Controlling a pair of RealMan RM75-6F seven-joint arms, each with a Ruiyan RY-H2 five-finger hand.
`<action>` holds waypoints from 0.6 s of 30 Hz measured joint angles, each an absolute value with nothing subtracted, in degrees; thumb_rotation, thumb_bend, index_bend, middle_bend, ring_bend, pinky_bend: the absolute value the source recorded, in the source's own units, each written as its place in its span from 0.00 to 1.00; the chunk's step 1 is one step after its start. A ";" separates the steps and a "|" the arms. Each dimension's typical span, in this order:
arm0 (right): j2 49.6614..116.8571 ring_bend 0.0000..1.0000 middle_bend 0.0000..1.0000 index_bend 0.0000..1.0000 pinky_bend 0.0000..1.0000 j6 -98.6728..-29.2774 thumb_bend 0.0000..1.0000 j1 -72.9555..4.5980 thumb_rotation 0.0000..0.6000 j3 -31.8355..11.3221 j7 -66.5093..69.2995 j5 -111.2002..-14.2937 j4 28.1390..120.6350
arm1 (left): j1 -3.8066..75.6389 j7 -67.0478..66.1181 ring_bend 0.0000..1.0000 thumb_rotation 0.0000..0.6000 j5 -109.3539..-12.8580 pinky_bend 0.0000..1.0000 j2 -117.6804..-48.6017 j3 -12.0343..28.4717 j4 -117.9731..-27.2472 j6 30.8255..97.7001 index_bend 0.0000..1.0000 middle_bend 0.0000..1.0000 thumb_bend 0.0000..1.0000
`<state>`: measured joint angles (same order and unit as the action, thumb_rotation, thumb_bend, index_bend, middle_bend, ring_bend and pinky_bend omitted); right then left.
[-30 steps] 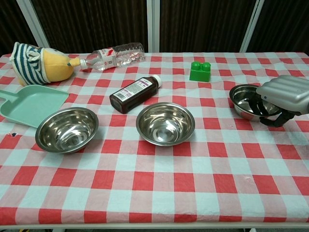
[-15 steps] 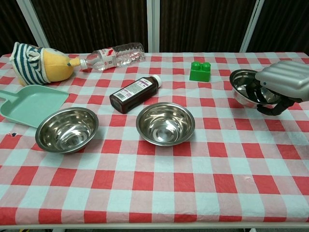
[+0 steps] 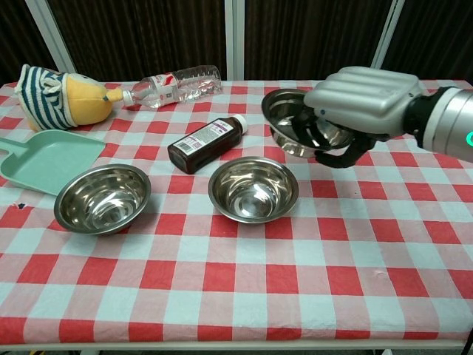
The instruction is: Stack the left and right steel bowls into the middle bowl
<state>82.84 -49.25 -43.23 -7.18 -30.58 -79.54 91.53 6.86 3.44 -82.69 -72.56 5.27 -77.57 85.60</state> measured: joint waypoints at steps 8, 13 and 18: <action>87.64 0.85 0.61 0.70 0.79 -46.02 0.40 -46.60 1.00 -6.83 -34.84 -76.01 92.22 | 6.70 3.99 0.21 1.00 -82.28 0.29 -72.85 5.21 -76.58 85.18 0.26 0.26 0.11; 89.15 0.85 0.54 0.64 0.79 -44.85 0.28 -47.87 1.00 -6.34 -36.63 -73.76 91.55 | 6.61 4.43 0.21 1.00 -82.26 0.29 -73.00 5.21 -76.14 85.16 0.26 0.26 0.11; 88.30 0.85 0.30 0.36 0.79 -42.58 0.00 -49.41 1.00 -5.96 -38.34 -70.55 91.89 | 6.46 4.96 0.21 1.00 -82.02 0.29 -73.02 5.32 -75.74 85.15 0.26 0.26 0.11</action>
<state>88.30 -42.58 -49.41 -5.96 -38.34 -70.55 91.89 6.46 4.96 -82.02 -73.02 5.32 -75.74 85.15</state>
